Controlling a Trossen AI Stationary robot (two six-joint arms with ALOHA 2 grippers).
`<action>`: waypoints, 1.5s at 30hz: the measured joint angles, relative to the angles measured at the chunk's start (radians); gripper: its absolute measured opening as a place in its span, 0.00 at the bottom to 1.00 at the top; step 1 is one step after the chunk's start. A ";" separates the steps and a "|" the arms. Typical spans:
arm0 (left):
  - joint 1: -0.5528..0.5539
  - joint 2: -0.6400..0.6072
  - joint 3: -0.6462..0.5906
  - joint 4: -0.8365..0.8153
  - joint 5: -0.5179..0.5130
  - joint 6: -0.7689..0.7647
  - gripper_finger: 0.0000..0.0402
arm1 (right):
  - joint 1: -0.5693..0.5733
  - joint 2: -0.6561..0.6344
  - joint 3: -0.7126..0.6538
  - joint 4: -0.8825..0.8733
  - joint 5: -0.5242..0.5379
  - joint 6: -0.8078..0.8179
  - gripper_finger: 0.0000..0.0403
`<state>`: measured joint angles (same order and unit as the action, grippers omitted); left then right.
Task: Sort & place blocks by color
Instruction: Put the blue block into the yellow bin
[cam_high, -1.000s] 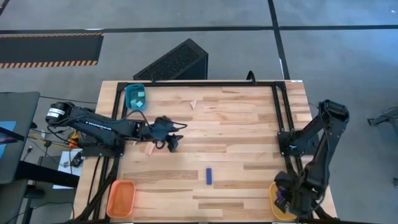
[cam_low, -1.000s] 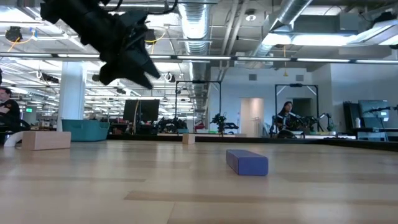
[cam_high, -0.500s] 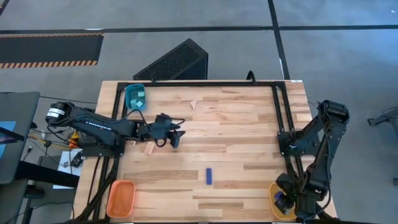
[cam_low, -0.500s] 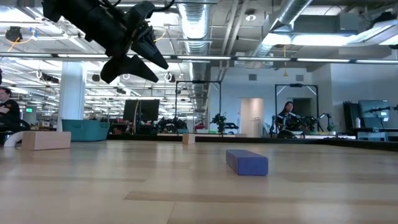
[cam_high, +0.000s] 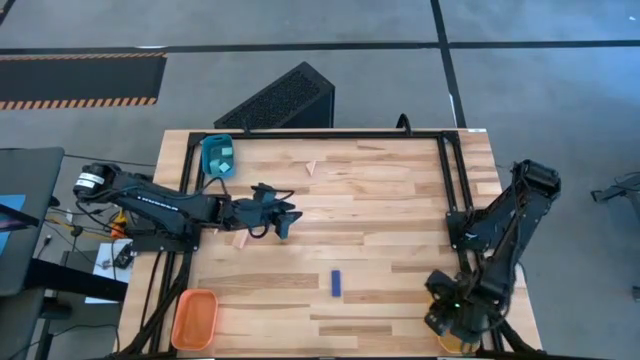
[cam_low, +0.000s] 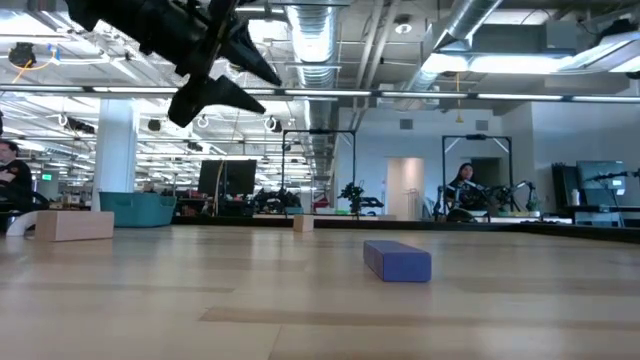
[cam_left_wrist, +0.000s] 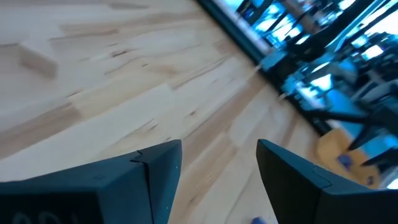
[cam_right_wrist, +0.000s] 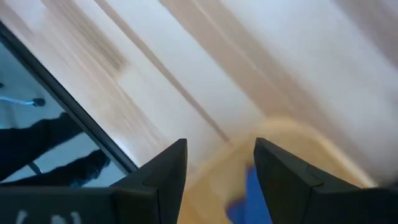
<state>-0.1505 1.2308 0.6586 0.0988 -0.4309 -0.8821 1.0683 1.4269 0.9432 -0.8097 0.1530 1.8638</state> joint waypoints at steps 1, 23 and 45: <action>-0.002 0.000 0.000 0.021 0.000 0.003 0.48 | -0.026 0.000 0.000 0.013 0.020 -0.050 0.50; -0.181 0.000 0.000 0.110 0.072 0.097 0.48 | -0.667 0.205 0.073 0.647 -0.135 -1.979 0.50; -0.438 -0.001 0.001 -0.155 -0.160 -0.202 0.48 | -0.763 0.743 0.634 -0.013 -0.230 -2.699 0.45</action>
<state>-0.5882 1.2301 0.6594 -0.0559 -0.5907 -1.0842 0.3050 2.1698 1.5768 -0.8231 -0.0775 -0.8348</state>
